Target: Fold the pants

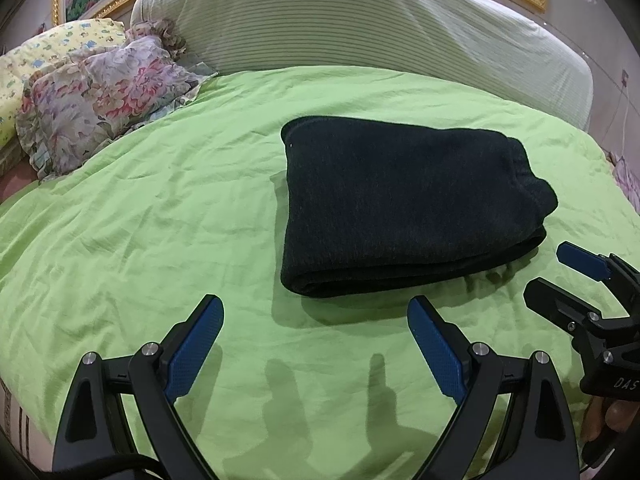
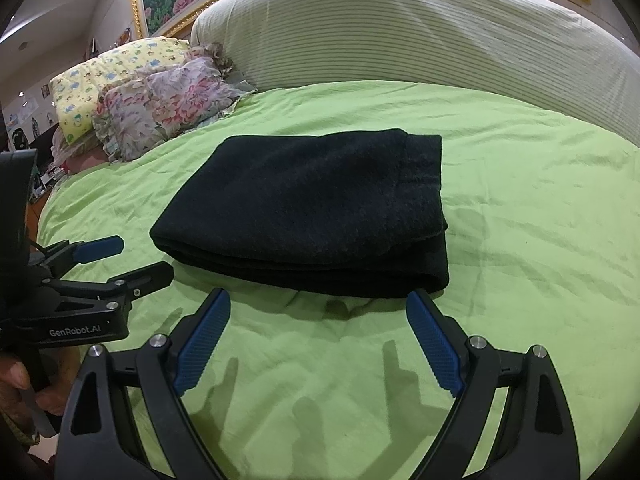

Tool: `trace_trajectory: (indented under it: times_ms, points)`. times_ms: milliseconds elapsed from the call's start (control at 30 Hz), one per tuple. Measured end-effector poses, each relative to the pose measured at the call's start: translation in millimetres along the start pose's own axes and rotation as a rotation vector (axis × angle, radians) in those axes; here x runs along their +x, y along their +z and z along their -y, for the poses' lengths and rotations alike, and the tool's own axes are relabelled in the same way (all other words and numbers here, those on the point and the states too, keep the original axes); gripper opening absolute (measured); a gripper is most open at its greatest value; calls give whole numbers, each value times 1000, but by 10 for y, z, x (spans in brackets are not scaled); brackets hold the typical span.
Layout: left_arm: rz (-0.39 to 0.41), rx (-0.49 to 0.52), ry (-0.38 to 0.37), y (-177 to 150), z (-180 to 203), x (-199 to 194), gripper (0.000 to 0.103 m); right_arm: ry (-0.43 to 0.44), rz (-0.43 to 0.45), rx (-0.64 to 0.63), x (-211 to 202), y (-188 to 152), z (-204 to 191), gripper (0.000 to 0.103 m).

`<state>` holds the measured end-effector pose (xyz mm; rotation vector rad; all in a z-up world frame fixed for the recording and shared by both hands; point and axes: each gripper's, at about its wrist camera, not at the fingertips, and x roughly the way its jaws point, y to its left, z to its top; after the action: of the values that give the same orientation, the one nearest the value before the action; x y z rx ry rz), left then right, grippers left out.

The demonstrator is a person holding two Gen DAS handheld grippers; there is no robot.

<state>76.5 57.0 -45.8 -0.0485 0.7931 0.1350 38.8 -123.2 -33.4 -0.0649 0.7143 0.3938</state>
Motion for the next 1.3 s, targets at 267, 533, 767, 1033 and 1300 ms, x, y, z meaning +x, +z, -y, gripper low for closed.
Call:
trace_trajectory:
  times_ms: [267,533,767,1033,1300]
  points:
    - [18,1,11,8,25,-77,94,-4,27,5,-57,25,-9,90]
    - [30,-6,7,36,33,-132,94,1,41,12,-90,73,10,90]
    - [52,5,7,51,60,-183,94,8,49,11,-112,114,12,90]
    - [43,7,3,61,72,-164,94,6,51,11,-128,109,-6,92]
    - [30,5,0,45,64,-127,94,6,42,17,-111,121,13,93]
